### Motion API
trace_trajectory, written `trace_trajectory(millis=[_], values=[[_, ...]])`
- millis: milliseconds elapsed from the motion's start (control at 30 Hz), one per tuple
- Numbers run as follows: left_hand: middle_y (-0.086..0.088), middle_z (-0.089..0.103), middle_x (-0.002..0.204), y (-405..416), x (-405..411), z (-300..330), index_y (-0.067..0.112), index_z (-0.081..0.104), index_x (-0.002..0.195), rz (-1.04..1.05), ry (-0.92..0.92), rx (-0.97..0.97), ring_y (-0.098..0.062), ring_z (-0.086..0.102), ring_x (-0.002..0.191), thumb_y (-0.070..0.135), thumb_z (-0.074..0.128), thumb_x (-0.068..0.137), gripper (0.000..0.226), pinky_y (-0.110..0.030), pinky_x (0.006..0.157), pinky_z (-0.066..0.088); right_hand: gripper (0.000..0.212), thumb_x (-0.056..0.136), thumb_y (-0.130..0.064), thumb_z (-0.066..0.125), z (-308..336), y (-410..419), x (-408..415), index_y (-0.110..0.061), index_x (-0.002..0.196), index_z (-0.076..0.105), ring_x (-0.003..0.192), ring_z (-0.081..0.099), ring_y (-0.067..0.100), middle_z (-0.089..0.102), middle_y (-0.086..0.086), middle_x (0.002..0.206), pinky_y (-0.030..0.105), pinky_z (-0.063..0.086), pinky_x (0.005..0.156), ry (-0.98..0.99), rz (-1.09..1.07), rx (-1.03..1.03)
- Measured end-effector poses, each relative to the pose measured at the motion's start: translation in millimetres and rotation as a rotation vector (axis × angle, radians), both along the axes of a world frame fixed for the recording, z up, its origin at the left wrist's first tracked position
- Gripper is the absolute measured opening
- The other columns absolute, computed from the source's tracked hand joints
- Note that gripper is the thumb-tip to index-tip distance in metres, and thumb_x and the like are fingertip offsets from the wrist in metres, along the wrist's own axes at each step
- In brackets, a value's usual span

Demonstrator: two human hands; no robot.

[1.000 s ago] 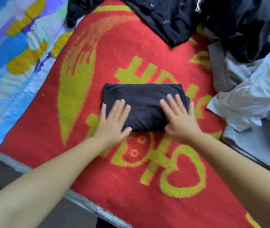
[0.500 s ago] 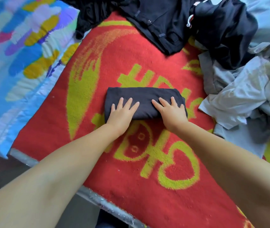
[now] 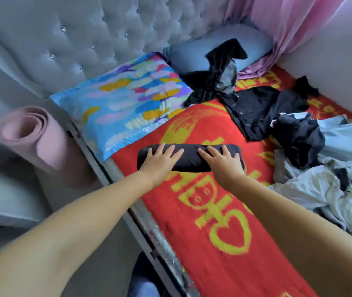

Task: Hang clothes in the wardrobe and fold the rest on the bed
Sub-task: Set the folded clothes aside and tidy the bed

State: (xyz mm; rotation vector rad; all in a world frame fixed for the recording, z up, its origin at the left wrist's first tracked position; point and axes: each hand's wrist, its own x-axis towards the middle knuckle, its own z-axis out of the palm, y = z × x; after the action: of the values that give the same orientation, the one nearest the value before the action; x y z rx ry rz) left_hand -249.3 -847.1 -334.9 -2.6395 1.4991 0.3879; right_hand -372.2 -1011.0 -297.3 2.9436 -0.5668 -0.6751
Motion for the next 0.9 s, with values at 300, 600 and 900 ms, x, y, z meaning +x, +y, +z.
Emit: trace_trajectory(millis=[300,600,900], values=[[-0.008,0.007,0.158,228,-59,57,0.023,0.003,0.152,0.380,-0.015,0.058,-0.038,0.007,0.144,-0.012,0.042,0.086,0.084,-0.061,0.110,0.021,0.079,0.093,-0.004,0.044,48,190,13,-0.036,0.152,0.001,0.144,0.013,0.034,0.011,-0.004,0.159,0.060,0.029,0.106,0.024,0.460,0.015],[-0.011,0.017,0.154,504,-108,81,0.020,0.005,0.152,0.762,-0.060,0.140,-0.037,0.017,0.142,-0.010,0.045,0.085,0.083,-0.054,0.103,0.034,0.088,0.090,-0.004,0.052,67,465,46,-0.035,0.153,-0.001,0.143,0.015,0.036,0.012,0.000,0.158,0.059,0.028,0.108,0.027,0.882,-0.012],[-0.010,0.023,0.152,767,-140,90,0.021,0.004,0.152,0.973,-0.045,0.245,-0.035,0.027,0.137,-0.010,0.047,0.083,0.088,-0.048,0.101,0.038,0.086,0.092,-0.002,0.049,61,740,58,-0.034,0.153,-0.002,0.145,0.009,0.039,0.008,0.001,0.160,0.063,0.020,0.111,0.038,1.105,0.068]])
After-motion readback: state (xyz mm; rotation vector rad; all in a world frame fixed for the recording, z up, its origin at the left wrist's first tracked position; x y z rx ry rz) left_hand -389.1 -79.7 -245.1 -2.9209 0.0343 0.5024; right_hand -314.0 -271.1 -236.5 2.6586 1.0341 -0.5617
